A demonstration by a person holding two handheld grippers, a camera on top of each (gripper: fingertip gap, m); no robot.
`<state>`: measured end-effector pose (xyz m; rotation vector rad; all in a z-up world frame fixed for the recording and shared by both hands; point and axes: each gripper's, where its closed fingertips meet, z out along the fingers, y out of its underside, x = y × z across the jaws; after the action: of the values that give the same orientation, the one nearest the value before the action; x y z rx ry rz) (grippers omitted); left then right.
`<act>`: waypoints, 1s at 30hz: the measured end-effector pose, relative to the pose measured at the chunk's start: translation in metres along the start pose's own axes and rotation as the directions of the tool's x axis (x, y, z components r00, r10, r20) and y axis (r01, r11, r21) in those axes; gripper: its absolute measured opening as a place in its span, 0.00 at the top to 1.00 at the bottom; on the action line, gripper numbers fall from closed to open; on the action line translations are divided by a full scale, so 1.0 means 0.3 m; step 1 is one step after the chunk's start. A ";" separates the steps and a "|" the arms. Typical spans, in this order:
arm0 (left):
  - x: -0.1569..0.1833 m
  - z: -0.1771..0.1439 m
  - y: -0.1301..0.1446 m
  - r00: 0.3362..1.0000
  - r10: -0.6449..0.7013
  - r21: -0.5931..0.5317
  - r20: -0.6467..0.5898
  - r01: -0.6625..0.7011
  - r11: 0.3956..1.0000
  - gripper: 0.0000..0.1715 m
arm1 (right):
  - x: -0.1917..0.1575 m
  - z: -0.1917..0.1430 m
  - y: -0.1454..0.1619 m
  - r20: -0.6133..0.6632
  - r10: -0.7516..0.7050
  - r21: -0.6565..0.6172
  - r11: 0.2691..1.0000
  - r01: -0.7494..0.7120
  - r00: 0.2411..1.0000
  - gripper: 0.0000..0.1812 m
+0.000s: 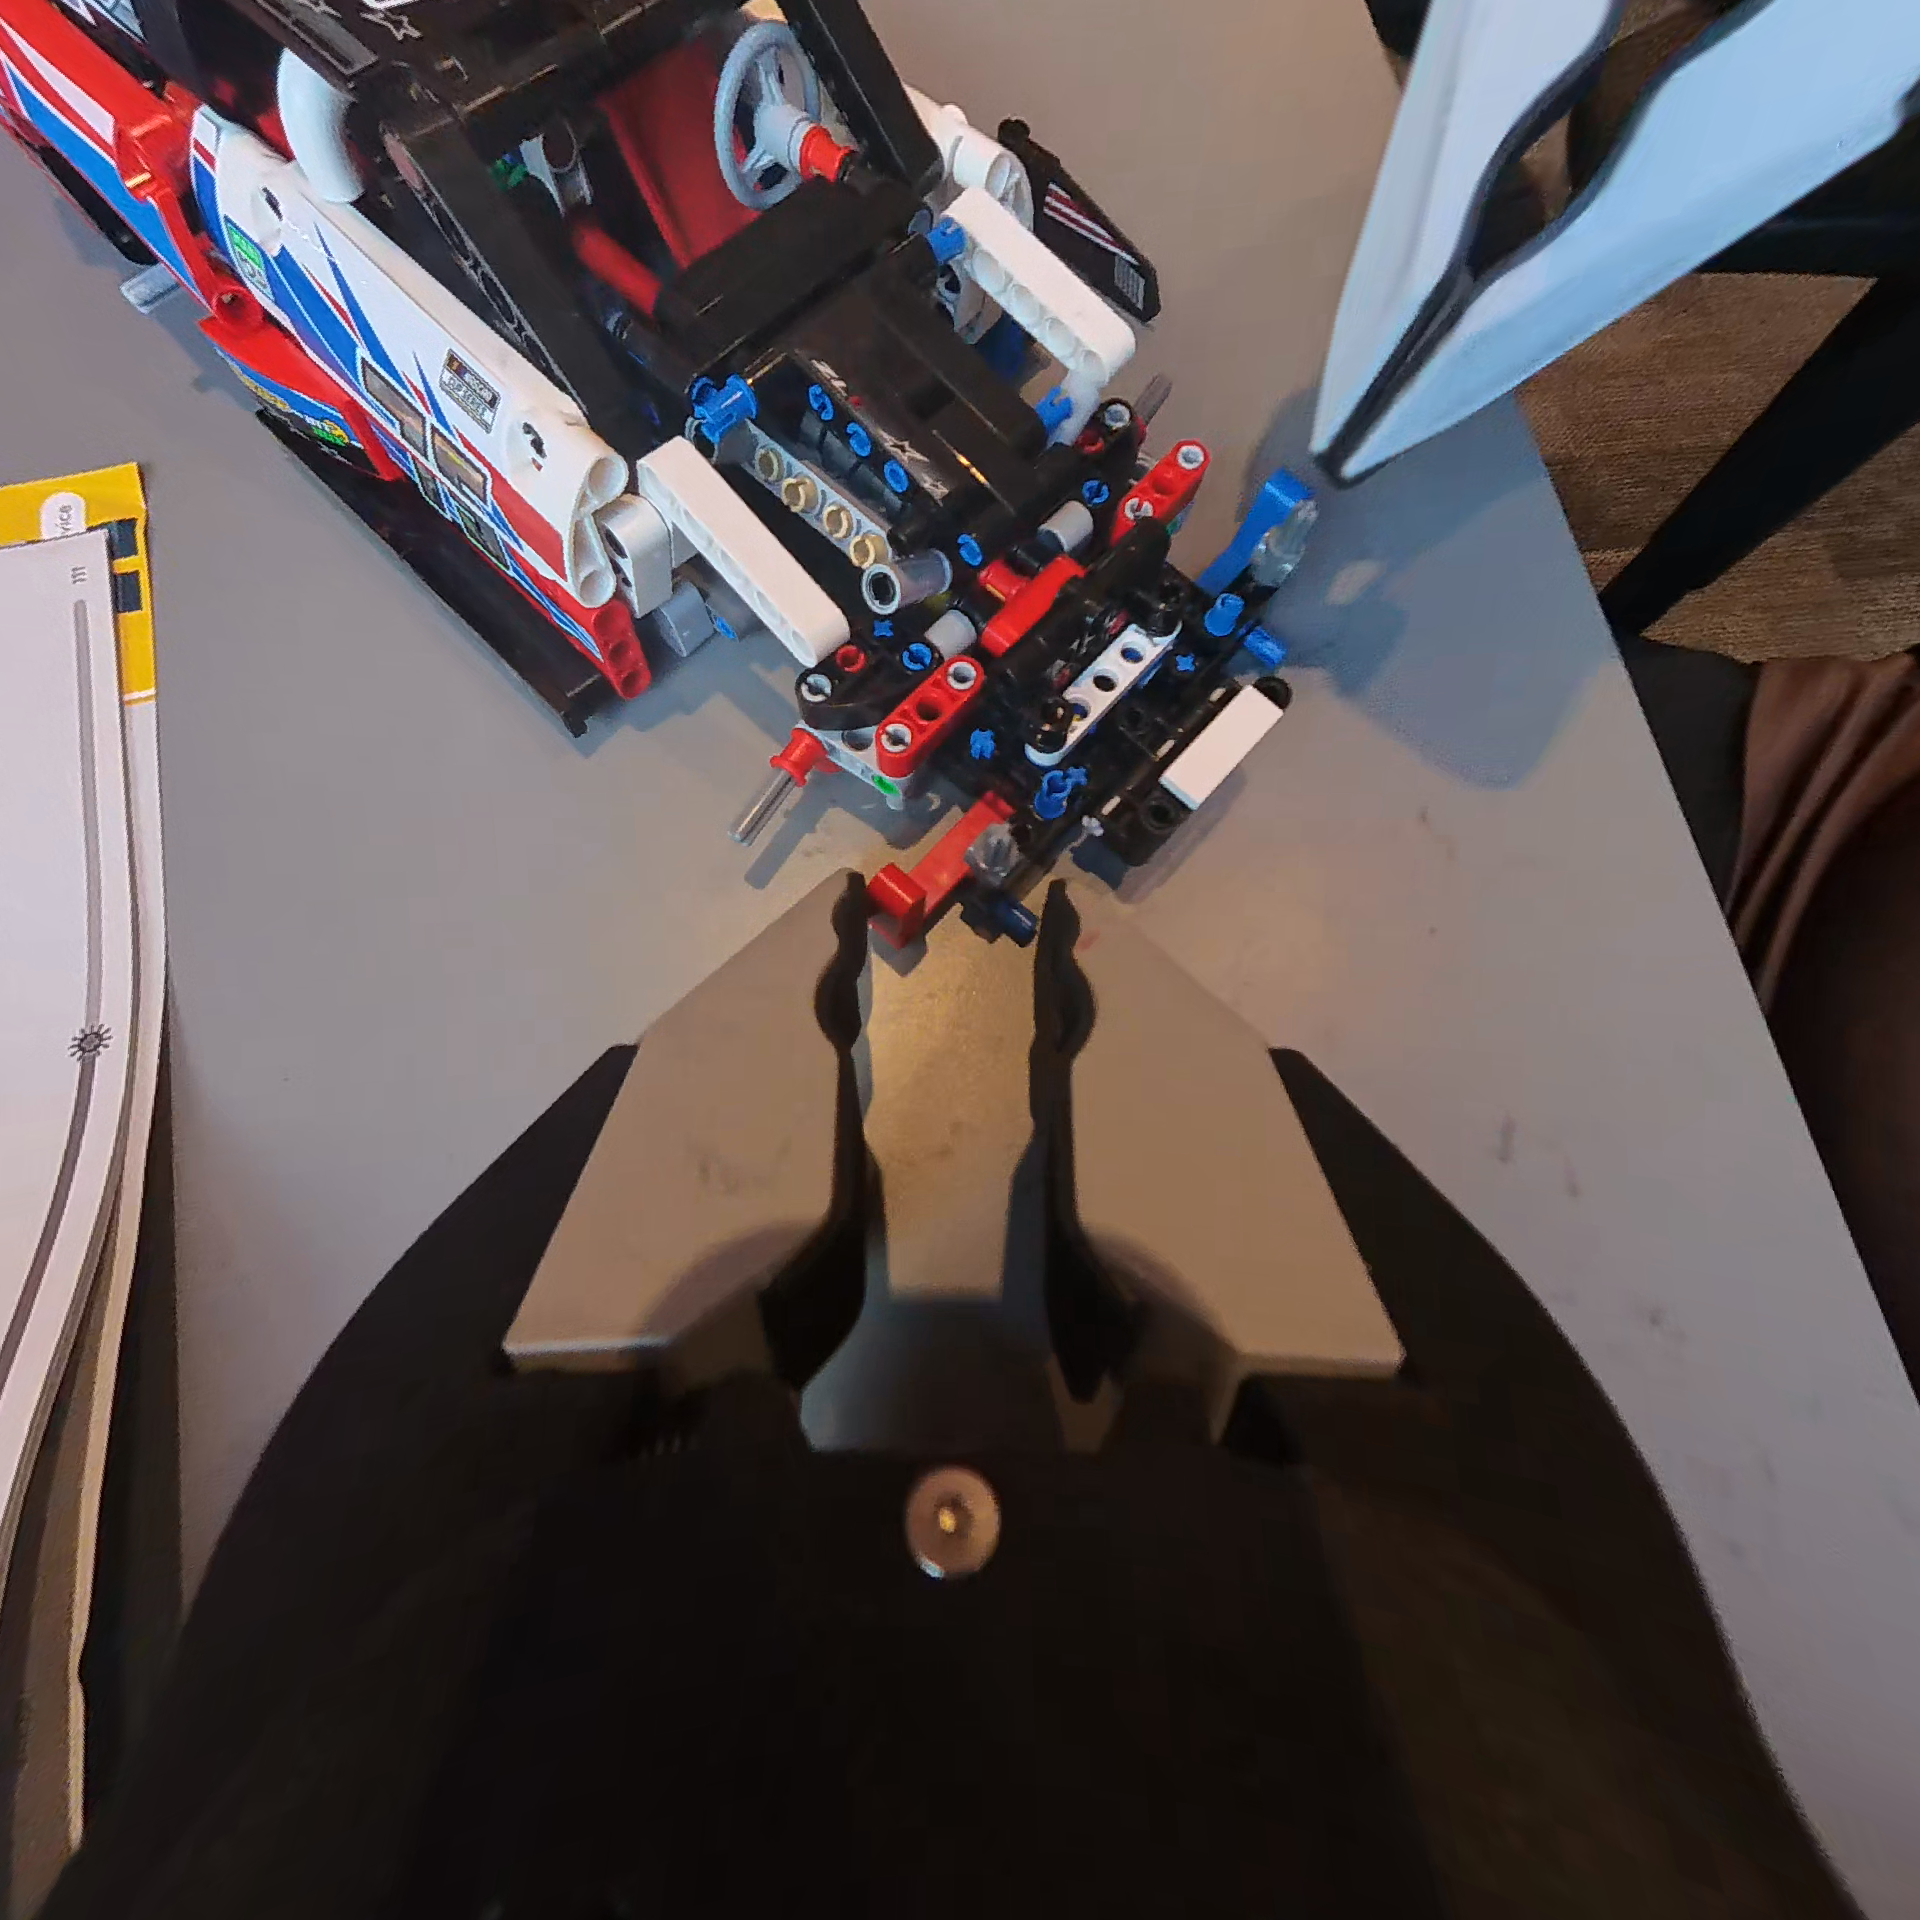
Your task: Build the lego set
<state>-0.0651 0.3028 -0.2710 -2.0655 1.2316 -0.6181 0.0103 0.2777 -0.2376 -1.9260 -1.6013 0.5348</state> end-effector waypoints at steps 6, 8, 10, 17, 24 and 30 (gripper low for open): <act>-0.002 0.000 0.000 1.000 0.003 -0.001 0.009 -0.003 1.000 0.82 | 0.017 -0.030 -0.051 -0.029 -0.046 -0.048 0.998 0.045 0.999 1.00; -0.002 0.000 0.000 1.000 0.003 -0.001 0.009 -0.003 1.000 0.82 | 0.022 -0.076 -0.111 -0.036 -0.059 -0.030 0.998 0.058 0.998 1.00; -0.002 0.001 0.000 1.000 0.003 -0.001 0.010 -0.003 1.000 0.82 | 0.031 -0.117 -0.160 -0.062 -0.101 -0.040 0.994 0.099 0.993 1.00; -0.002 0.001 0.001 1.000 0.006 -0.002 0.013 -0.006 1.000 0.82 | 0.021 -0.119 -0.192 -0.051 -0.139 -0.101 0.986 0.134 0.989 1.00; -0.002 0.001 0.001 1.000 0.008 -0.002 0.016 -0.008 1.000 0.82 | 0.005 0.013 -0.060 -0.046 -0.123 -0.175 0.978 0.113 0.991 1.00; -0.002 0.001 0.001 1.000 0.006 -0.002 0.014 -0.006 1.000 0.82 | 0.036 -0.077 -0.110 -0.071 -0.111 -0.154 0.983 0.099 0.991 1.00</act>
<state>-0.0654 0.3034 -0.2715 -2.0632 1.2302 -0.5986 0.0024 0.2883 -0.1979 -1.9312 -1.7230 0.2976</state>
